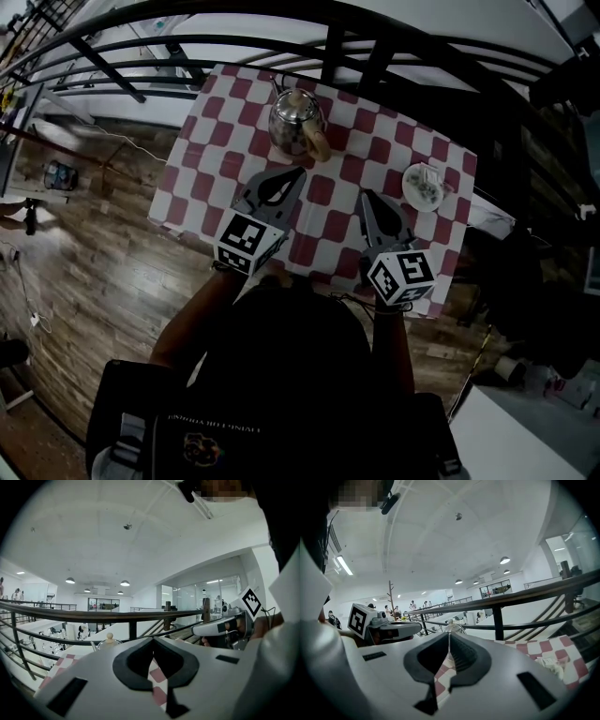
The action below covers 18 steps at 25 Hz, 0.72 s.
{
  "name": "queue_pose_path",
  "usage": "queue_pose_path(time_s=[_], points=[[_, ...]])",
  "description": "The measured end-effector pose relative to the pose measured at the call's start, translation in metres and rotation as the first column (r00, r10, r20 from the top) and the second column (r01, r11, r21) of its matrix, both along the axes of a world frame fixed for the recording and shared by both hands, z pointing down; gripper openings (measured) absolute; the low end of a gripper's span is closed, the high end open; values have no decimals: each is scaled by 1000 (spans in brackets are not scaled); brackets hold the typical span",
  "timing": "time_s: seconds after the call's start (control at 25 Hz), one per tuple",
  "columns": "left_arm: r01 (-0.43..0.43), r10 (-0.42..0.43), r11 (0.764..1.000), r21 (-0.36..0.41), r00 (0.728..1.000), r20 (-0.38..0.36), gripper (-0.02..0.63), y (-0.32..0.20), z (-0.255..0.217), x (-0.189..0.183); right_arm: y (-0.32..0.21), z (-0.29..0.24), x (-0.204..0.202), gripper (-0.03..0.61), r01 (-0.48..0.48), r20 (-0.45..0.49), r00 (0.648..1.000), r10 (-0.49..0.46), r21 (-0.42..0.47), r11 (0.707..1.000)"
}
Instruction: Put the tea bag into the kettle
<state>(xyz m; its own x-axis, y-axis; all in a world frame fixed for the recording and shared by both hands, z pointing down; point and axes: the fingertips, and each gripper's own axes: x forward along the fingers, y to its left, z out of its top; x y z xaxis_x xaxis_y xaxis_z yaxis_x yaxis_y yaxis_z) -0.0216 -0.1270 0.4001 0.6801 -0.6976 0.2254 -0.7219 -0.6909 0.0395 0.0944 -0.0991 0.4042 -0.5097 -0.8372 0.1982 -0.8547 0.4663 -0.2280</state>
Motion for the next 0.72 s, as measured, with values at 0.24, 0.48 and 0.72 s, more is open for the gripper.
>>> queue_pose_path(time_s=[0.24,0.48,0.72], points=[[49,-51,998,49,998,48,6,-30,-9,8,-14,4,16,17,37,18,999,-37,8,999],[116,-125,990,76,985,118,8,-69,-15,-4,-23,5,18,17,62,43,997,-63,8,998],[132,-140,990,58,977,163,50,-102,-7,-14,-30,10,19,18,46,60,997,-46,-2,999]])
